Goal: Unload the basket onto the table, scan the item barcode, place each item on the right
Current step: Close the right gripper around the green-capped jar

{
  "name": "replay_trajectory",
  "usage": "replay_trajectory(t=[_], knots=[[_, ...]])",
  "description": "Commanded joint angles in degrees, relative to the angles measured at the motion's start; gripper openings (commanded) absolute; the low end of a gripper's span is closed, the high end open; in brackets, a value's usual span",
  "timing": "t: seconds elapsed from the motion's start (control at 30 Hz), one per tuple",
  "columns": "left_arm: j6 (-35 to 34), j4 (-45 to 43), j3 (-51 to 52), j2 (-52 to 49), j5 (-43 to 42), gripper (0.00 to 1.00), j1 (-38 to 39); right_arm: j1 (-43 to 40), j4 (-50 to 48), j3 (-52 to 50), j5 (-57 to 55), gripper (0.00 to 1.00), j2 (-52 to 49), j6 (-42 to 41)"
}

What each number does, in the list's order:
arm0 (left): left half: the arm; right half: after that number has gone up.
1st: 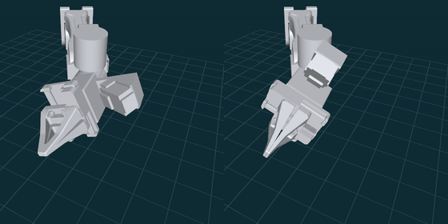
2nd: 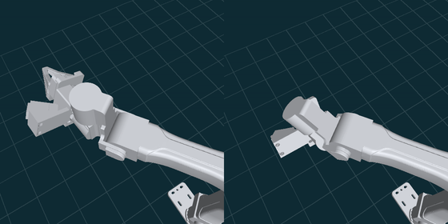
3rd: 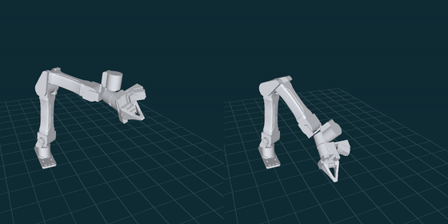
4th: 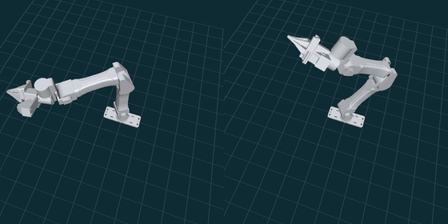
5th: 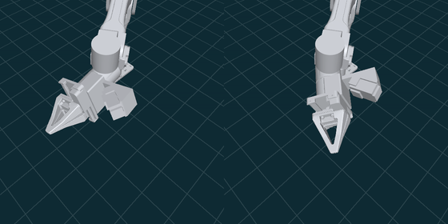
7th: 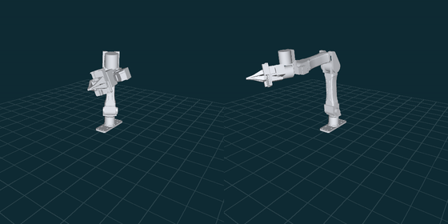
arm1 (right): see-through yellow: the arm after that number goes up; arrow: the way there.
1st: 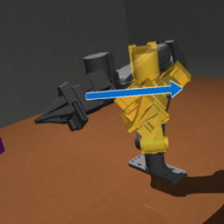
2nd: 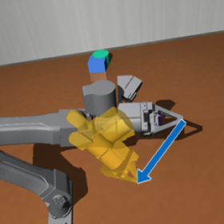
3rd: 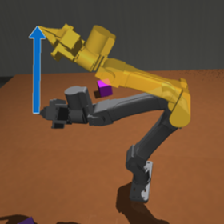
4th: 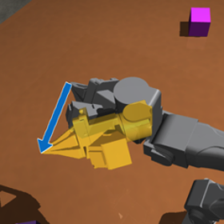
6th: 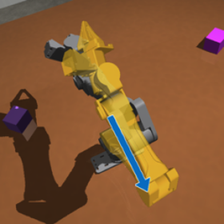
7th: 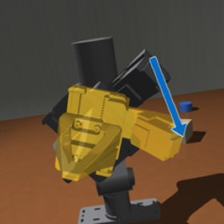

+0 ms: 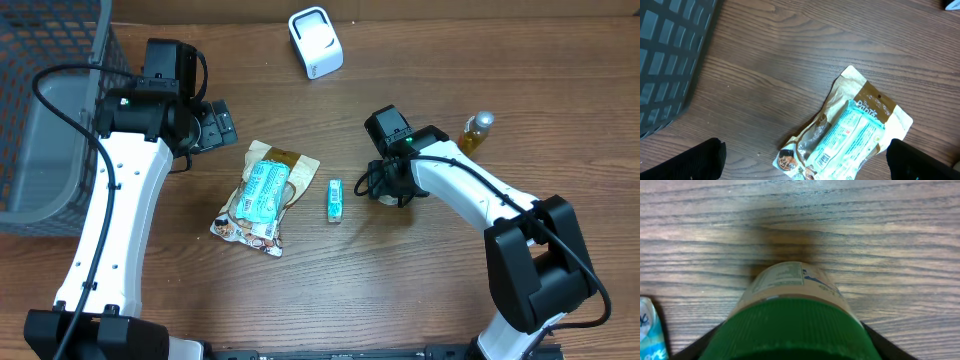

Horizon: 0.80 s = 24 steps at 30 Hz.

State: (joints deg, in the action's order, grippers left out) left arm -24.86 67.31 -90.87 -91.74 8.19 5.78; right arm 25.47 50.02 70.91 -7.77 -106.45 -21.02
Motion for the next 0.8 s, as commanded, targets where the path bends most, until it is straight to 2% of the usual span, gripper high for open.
replay_trajectory(t=[0.0,0.07,0.27,0.4,0.6,0.67,0.77], knots=[[1.1,-0.1,-1.0,0.0,-0.2,1.00,-0.1,-0.4,-0.4,-0.5,-0.5,0.82,-0.1,-0.2],[1.1,-0.1,-1.0,0.0,-0.2,1.00,-0.1,-0.4,-0.5,-0.5,-0.5,0.86,-0.1,-0.2],[1.1,-0.1,-1.0,0.0,-0.2,1.00,-0.1,-0.4,-0.5,-0.5,-0.5,0.86,-0.1,-0.2],[1.1,-0.1,-1.0,0.0,-0.2,1.00,-0.1,-0.4,-0.3,-0.5,-0.5,0.80,-0.1,-0.2],[1.1,-0.1,-1.0,0.0,-0.2,1.00,-0.1,-0.4,0.0,-0.5,1.0,0.78,-0.1,-0.2],[1.1,-0.1,-1.0,0.0,-0.2,1.00,-0.1,-0.4,0.0,-0.5,2.1,0.71,-0.1,-0.2],[1.1,-0.1,-1.0,0.0,-0.2,1.00,-0.1,-0.4,0.0,-0.5,2.1,0.66,-0.1,-0.2]])
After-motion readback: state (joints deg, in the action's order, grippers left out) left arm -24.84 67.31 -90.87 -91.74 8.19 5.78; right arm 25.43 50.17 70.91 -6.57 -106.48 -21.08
